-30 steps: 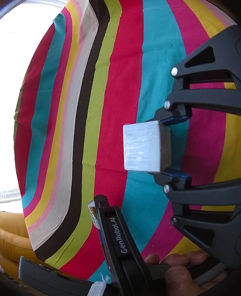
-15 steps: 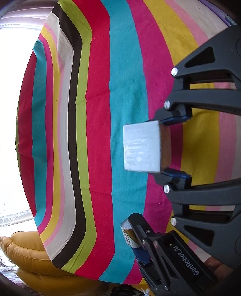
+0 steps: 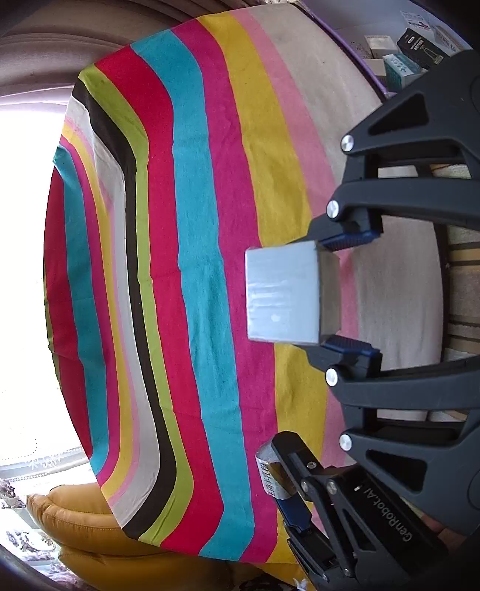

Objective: Organize objects
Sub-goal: 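Carry the white cube box and milk powder box over the purple box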

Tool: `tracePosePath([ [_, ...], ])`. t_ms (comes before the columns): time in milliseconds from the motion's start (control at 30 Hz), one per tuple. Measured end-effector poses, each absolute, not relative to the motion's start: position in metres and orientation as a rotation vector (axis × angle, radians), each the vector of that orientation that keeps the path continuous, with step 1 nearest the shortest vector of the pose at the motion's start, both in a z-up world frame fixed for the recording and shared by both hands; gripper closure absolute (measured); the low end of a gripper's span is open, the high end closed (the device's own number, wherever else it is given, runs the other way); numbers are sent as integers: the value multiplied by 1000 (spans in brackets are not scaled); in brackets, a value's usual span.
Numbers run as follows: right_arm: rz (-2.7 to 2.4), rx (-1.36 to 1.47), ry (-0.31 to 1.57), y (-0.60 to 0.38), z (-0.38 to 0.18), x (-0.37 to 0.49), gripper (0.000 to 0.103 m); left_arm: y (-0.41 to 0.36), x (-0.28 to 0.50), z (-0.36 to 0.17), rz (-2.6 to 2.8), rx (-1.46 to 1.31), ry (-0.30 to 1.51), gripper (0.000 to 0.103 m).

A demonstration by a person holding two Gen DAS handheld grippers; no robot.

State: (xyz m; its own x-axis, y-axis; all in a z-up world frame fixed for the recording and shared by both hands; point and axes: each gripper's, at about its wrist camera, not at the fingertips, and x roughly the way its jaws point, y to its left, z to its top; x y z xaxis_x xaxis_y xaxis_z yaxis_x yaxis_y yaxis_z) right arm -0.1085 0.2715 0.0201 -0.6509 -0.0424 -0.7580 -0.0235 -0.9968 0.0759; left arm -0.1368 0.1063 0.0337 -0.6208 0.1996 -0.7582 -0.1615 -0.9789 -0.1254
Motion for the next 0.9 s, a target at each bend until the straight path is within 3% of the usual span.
tracePosePath([
  [900,-3085,1487,-214,413,45,45,59,246,-28,50,2237,-1191,150,52],
])
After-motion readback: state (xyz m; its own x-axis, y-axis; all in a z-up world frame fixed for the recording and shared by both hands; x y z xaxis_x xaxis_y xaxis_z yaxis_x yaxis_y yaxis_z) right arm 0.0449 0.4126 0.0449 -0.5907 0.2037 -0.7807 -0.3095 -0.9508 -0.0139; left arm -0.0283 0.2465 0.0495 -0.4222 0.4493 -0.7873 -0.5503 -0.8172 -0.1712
